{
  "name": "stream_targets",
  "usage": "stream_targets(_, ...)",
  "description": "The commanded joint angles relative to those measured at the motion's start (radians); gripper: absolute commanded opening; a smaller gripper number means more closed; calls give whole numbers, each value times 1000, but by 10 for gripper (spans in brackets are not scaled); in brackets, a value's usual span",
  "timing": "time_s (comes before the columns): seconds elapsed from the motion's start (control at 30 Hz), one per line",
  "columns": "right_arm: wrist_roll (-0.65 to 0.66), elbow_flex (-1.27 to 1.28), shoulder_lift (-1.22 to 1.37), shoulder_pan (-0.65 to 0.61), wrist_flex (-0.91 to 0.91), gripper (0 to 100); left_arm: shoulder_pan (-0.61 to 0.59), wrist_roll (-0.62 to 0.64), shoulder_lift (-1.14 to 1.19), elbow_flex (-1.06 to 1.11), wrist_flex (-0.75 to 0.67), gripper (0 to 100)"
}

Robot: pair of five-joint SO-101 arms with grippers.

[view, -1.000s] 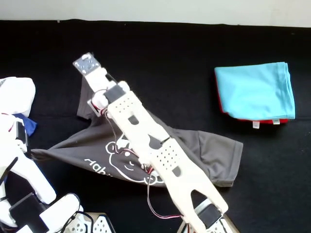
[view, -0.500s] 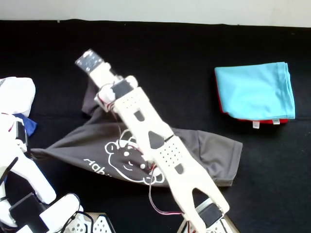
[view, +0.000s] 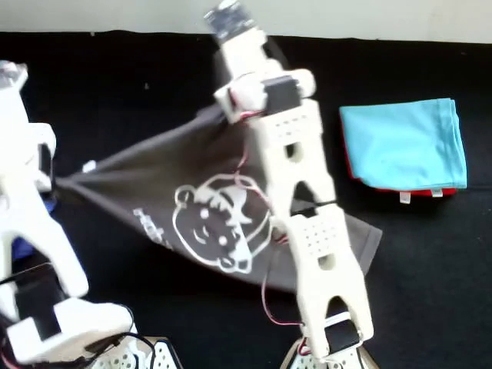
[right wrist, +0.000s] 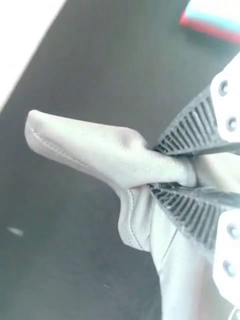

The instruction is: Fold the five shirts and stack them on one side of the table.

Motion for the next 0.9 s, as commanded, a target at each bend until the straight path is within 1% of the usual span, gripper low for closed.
stream_targets(0.0,11,-119,-194,90,1,5,16,15,74,-311,14,9)
stream_targets(0.1,9,-119,-271,113,38,5,61,15,88,-450,14,9)
stream_targets(0.2,6,-117,-320,108,70,5,122,15,74,-509,15,8)
stream_targets(0.37,6,-116,-358,108,73,5,234,14,8,-383,15,8)
stream_targets(0.43,5,-113,-378,113,73,5,259,14,-25,-302,15,8)
stream_targets(0.5,5,-53,-426,114,73,5,274,12,-62,-208,14,8)
stream_targets(0.6,5,193,-573,114,73,5,282,8,-110,-62,14,8)
stream_targets(0.7,-2,611,-783,111,71,5,282,8,-134,73,14,8)
stream_targets(0.8,-71,1052,-984,113,59,5,282,8,-143,188,14,8)
stream_targets(0.87,-101,1330,-1106,113,8,5,282,6,-139,259,12,8)
